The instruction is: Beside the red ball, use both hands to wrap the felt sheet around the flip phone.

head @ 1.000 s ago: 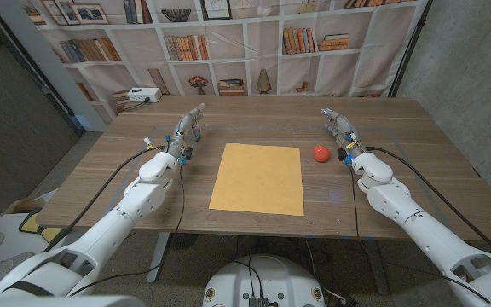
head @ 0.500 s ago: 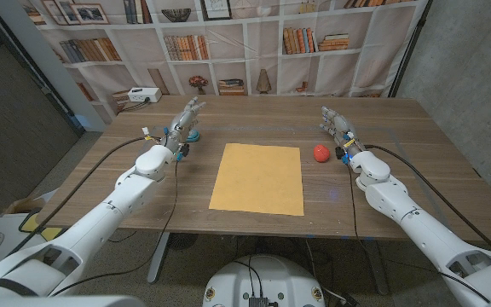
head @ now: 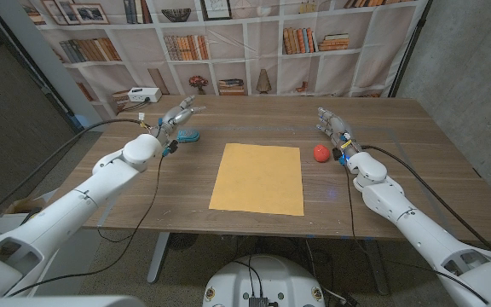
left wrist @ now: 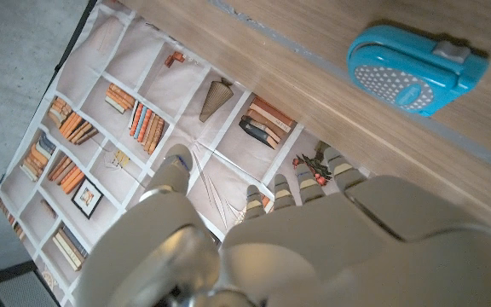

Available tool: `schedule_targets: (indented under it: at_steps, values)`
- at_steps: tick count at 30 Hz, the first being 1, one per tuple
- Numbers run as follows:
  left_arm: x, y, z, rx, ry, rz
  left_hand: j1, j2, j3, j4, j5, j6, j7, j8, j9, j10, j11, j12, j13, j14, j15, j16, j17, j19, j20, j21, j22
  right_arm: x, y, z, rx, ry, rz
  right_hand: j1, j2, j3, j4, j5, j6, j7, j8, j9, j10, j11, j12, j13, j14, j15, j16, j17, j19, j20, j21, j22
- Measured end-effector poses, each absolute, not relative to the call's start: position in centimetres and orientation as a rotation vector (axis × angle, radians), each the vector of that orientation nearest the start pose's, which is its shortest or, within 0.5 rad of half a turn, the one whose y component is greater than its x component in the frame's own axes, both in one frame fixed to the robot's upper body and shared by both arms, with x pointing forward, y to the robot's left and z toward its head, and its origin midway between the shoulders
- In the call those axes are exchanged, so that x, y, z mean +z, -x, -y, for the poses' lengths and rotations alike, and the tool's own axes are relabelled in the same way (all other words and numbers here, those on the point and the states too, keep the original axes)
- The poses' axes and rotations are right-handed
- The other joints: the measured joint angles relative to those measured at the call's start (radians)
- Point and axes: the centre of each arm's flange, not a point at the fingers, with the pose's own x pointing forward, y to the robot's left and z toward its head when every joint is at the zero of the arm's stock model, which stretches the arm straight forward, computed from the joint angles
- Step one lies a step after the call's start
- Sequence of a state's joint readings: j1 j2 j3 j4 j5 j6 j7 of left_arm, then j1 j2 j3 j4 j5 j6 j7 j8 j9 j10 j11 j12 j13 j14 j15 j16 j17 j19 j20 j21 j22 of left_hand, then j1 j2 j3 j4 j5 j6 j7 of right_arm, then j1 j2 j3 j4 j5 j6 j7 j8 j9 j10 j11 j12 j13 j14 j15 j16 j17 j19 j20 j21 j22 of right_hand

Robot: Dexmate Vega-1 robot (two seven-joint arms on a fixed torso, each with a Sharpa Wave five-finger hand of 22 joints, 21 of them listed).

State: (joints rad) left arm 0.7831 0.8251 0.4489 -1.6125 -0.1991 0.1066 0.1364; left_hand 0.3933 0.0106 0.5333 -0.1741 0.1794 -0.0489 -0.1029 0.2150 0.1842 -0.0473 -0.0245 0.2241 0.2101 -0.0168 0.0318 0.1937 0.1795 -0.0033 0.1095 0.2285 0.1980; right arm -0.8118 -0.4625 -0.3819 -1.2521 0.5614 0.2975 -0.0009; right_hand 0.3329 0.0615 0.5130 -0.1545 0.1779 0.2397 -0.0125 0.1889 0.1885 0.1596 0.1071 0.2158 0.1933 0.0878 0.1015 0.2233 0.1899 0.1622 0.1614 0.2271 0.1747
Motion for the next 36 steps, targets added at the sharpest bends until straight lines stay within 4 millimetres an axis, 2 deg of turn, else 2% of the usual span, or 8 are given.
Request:
schedule_targets:
  at_steps: [3, 10, 15, 17, 19, 21, 24, 36]
  values:
    - [4.4, -62.0, -32.2, 0.041, -0.768, 0.483, 0.007, -0.007, -0.004, -0.004, -0.003, 0.014, 0.003, 0.0, 0.0, 0.013, 0.005, 0.006, 0.002, 0.017, -0.001, 0.007, 0.004, 0.009, 0.02, 0.004, 0.0, -3.0, -66.2, 27.5, 0.181, 0.003, 0.597, -0.003, 0.003, -0.004, 0.004, 0.0, 0.0, 0.0, 0.0, 0.0, 0.005, 0.005, 0.0, 0.0, 0.0, 0.0, 0.0, 0.004, 0.0, 0.0, 0.0, 0.002]
    - [5.2, -61.8, -32.4, 0.11, -0.956, 0.369, 0.037, -0.02, -0.004, -0.004, -0.003, 0.022, -0.006, 0.008, 0.005, 0.0, -0.002, 0.006, 0.007, 0.023, -0.007, 0.007, 0.005, 0.032, 0.042, 0.015, 0.0, -3.0, -66.2, 27.4, 0.183, -0.002, 0.605, -0.004, 0.004, -0.004, 0.004, 0.0, 0.0, 0.0, 0.0, 0.0, 0.005, 0.005, 0.0, 0.005, 0.005, -0.005, 0.0, 0.004, 0.0, 0.0, 0.0, 0.005]
    - [6.4, -61.7, -32.1, 0.128, -1.072, 0.303, 0.071, -0.026, -0.004, -0.004, -0.003, 0.02, -0.008, 0.008, 0.005, 0.009, -0.014, 0.011, 0.011, 0.03, -0.014, 0.007, 0.005, 0.061, 0.013, 0.026, 0.005, -3.2, -66.1, 27.3, 0.183, -0.005, 0.609, -0.008, 0.008, -0.008, 0.008, 0.0, 0.0, 0.0, 0.0, -0.002, 0.012, 0.012, 0.008, 0.005, 0.01, -0.001, 0.0, 0.004, 0.003, -0.002, 0.0, 0.005]
    - [6.6, -61.7, -32.1, 0.136, -1.112, 0.273, 0.104, -0.032, -0.004, -0.004, -0.003, 0.033, -0.009, 0.011, 0.005, 0.034, -0.044, 0.026, 0.013, 0.047, -0.023, 0.007, 0.007, 0.076, 0.007, 0.031, 0.005, -3.3, -66.1, 27.3, 0.182, -0.008, 0.61, -0.008, 0.008, -0.008, 0.008, 0.0, 0.0, 0.0, 0.0, -0.003, 0.013, 0.013, 0.008, 0.005, 0.011, 0.0, 0.0, 0.004, 0.011, -0.001, 0.0, 0.005]
    - [6.8, -61.8, -32.2, 0.142, -1.148, 0.249, 0.137, -0.042, -0.004, -0.004, -0.003, 0.061, -0.027, 0.024, 0.005, 0.068, -0.071, 0.046, 0.017, 0.073, -0.041, 0.013, 0.009, 0.093, 0.006, 0.035, 0.005, -3.4, -66.1, 27.3, 0.183, -0.009, 0.612, -0.008, 0.008, -0.008, 0.008, 0.0, 0.0, 0.0, 0.0, -0.003, 0.012, 0.012, 0.008, 0.005, 0.011, 0.0, 0.0, 0.004, 0.011, -0.001, 0.0, 0.005]
    - [7.3, -61.8, -31.9, 0.144, -1.198, 0.224, 0.154, -0.052, -0.004, -0.004, -0.003, 0.082, -0.047, 0.029, 0.005, 0.094, -0.079, 0.06, 0.02, 0.095, -0.048, 0.015, 0.009, 0.1, -0.001, 0.04, 0.005, -3.5, -66.0, 27.3, 0.183, -0.011, 0.615, -0.008, 0.008, -0.008, 0.008, 0.0, 0.0, 0.0, 0.0, -0.003, 0.012, 0.012, 0.008, 0.005, 0.011, 0.0, 0.0, 0.004, 0.011, -0.001, 0.0, 0.005]
    - [7.7, -61.9, -31.9, 0.146, -1.254, 0.189, 0.173, -0.061, -0.013, -0.004, -0.003, 0.106, -0.067, 0.041, 0.009, 0.118, -0.085, 0.072, 0.025, 0.11, -0.063, 0.015, 0.009, 0.109, 0.001, 0.042, 0.005, -3.6, -66.0, 27.3, 0.182, -0.013, 0.618, -0.008, 0.008, -0.008, 0.008, 0.0, 0.0, 0.0, 0.0, -0.003, 0.016, 0.009, 0.008, 0.005, 0.011, 0.0, 0.0, 0.003, 0.011, -0.001, 0.0, 0.005]
    - [9.7, -62.6, -30.7, 0.163, -1.504, 0.051, 0.227, -0.072, -0.017, -0.008, 0.003, 0.147, -0.081, 0.059, 0.009, 0.143, -0.097, 0.088, 0.031, 0.136, -0.069, 0.023, 0.014, 0.134, -0.017, 0.053, 0.009, -4.0, -65.8, 27.3, 0.179, -0.019, 0.624, -0.018, 0.006, -0.012, 0.012, 0.0, 0.0, 0.0, 0.0, -0.003, 0.016, 0.009, 0.008, 0.005, 0.01, 0.0, 0.008, 0.008, 0.011, -0.001, 0.0, 0.005]
